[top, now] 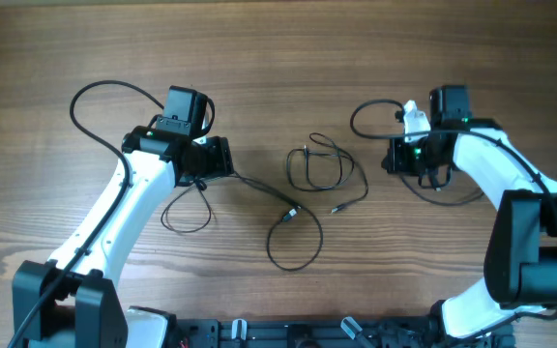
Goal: Untangle cables
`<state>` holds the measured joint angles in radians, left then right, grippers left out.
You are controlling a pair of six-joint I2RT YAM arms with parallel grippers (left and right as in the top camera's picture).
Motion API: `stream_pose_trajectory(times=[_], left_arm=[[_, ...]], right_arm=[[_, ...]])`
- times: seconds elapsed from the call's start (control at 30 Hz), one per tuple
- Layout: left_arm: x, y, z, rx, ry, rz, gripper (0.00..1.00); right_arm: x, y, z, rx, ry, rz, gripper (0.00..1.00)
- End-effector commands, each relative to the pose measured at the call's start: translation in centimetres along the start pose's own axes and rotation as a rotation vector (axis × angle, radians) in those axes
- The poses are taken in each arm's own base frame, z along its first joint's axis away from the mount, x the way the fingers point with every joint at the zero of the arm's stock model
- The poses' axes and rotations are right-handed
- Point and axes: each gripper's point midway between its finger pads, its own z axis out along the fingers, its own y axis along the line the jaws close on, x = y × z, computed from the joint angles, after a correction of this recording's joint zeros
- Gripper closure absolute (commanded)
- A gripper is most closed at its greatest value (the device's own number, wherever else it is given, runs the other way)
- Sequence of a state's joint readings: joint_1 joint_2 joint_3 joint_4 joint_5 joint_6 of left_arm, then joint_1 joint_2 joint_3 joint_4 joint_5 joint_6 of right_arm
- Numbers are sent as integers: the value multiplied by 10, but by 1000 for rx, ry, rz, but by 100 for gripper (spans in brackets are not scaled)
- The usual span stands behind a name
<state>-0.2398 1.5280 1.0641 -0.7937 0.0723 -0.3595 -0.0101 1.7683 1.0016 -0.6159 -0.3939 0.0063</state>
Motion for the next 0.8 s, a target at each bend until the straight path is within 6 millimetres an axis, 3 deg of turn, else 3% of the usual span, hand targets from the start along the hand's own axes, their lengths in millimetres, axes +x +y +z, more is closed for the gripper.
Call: stream_pose_trajectory(times=[0.0,0.17,0.33,0.47,0.53,0.6,0.63,0.77], left_arm=[[0,0,-1,5,0,5,32],[1,-3,-1,22,9,5,33],[3,-3,-1,22,16,4,33],[5,-2,-1,20,23,4,33],[5,-2,-1,20,22,4,33],[4,-2,-1,20,21,4,32],[3,-2,-1,21,18,4,32],[4,-2,-1,21,19,4,32]], right_arm=[[14,-20,13,89,19,45,96],[9,-66,3,360,-27,129,96],[7,-130,-33,711,-147,358,96],[19,-166,-53,772,-174,529,96],[20,-182,-57,720,-201,611,90],[-3,-157,-39,481,-211,484,90],[-18,-132,-30,319,-226,404,88],[-43,-69,-30,47,-239,258,76]])
